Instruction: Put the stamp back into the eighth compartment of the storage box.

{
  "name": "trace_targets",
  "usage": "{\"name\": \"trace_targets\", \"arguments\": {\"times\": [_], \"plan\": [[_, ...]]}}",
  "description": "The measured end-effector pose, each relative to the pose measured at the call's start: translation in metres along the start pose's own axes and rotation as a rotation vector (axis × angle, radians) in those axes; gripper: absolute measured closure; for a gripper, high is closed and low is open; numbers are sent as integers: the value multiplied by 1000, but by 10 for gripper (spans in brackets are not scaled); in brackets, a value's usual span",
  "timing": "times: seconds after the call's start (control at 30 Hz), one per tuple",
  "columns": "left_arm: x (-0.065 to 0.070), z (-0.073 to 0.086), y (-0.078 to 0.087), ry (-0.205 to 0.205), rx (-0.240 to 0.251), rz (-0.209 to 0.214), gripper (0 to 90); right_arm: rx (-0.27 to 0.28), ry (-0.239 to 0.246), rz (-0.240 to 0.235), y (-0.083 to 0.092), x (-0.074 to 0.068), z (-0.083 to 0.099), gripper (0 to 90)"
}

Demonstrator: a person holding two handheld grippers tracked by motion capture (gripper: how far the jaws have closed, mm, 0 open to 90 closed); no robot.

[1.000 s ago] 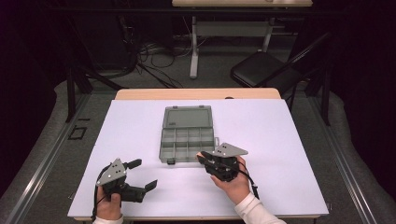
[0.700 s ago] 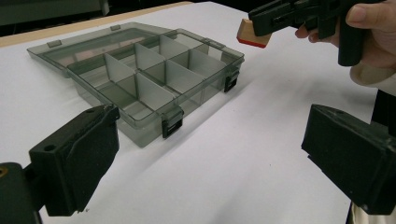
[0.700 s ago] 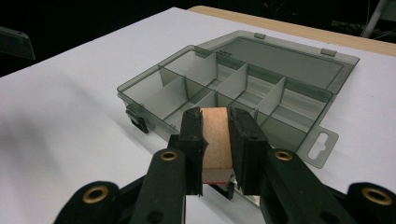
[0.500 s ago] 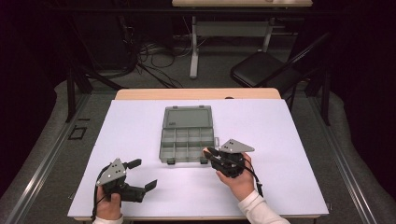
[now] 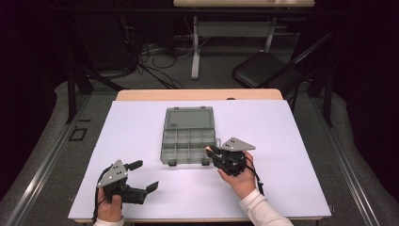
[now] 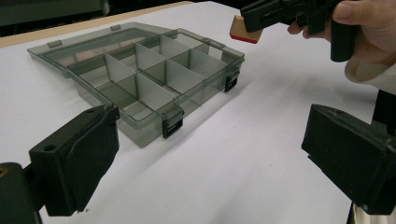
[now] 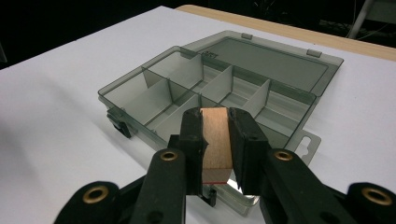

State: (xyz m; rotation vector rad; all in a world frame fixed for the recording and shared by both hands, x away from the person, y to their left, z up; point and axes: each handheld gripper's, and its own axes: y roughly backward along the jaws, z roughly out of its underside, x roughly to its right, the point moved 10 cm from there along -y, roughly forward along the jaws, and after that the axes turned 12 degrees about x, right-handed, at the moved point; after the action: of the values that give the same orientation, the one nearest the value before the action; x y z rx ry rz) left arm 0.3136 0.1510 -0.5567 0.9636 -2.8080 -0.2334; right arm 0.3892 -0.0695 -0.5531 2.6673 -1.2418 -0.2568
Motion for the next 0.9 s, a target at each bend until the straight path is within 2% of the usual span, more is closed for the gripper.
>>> {"name": "trace_targets", "arguments": {"times": [0.27,0.57,0.9], "plan": [[0,0,0,2,0,-1,37,-8,3,13,-10,5,-1,760],[-1,1,0,4,-2,2,37,-40,4,33,-25,10,5,761],[0,1,0,3,-3,3,37,-52,5,44,-32,16,8,760]]}}
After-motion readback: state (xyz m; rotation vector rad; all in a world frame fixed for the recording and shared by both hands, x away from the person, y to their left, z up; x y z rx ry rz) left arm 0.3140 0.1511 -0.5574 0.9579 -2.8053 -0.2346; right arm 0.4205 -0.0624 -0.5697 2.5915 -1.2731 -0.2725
